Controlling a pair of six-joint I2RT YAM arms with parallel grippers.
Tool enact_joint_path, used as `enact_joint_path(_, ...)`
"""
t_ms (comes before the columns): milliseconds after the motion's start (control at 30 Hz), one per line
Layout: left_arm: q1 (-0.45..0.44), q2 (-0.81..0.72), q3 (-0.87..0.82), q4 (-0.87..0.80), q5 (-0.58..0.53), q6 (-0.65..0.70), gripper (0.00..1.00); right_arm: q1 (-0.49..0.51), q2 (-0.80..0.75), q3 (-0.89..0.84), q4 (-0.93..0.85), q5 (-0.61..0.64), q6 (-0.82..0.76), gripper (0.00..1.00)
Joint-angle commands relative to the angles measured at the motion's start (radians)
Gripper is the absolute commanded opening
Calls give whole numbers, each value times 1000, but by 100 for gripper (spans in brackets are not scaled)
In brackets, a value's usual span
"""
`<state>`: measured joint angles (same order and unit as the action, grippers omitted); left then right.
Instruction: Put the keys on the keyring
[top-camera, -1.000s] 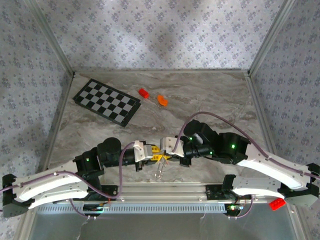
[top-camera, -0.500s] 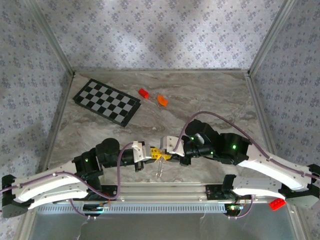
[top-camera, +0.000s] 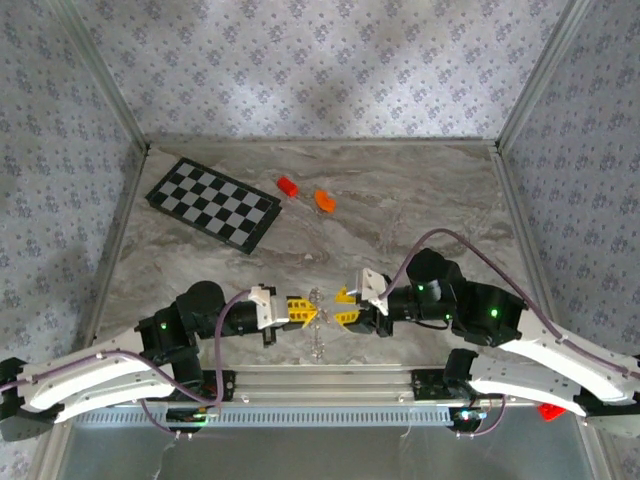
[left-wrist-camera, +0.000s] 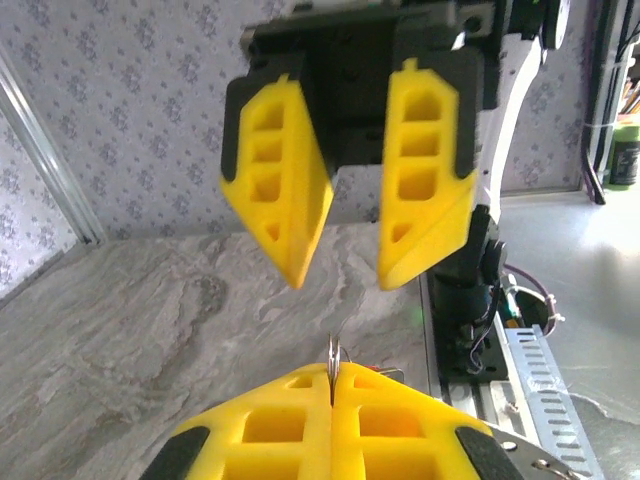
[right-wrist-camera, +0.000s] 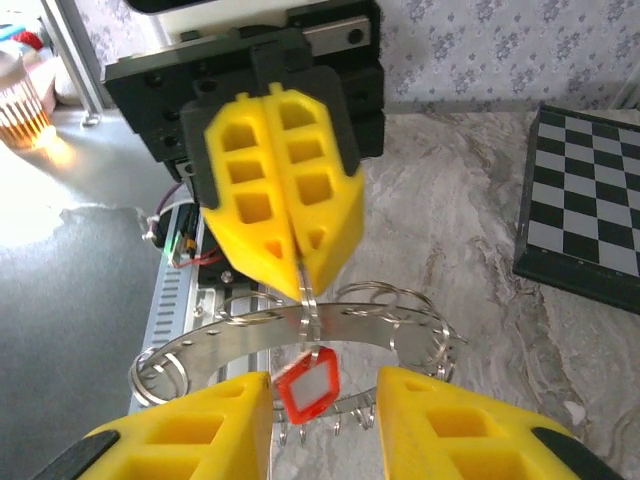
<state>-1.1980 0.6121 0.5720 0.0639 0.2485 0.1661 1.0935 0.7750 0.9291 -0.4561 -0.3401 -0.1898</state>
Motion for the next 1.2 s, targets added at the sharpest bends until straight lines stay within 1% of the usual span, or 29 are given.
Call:
enact_joint_path(0, 1, -20, 6, 84, 48, -13, 0, -20, -7, -29, 100, -75, 72, 33)
enact_joint_path(200, 1, -20, 10, 91, 69, -14, 0, -36, 16, -41, 144, -124, 99, 34)
enact_joint_path(367, 0, -17, 9, 97, 71, -16, 0, -47, 30, -49, 155, -158, 107, 32)
enact_joint_path(433, 0, -17, 8, 98, 71, -16, 0, -53, 35, -49, 144, -168, 105, 30)
enact_joint_path(600, 1, -15, 6, 106, 74, -21, 0, -60, 32, -59, 143, -172, 107, 21)
enact_joint_path(867, 1, -8, 8, 111, 69, -22, 0, -61, 46, -65, 142, -200, 98, 18)
enact_joint_path(1033, 1, -11, 5, 109, 71, -21, 0, -62, 15, -64, 102, -169, 93, 19)
enact_joint_path(1167, 1, -11, 9, 101, 77, -19, 0, -63, -17, -60, 74, -130, 104, 19)
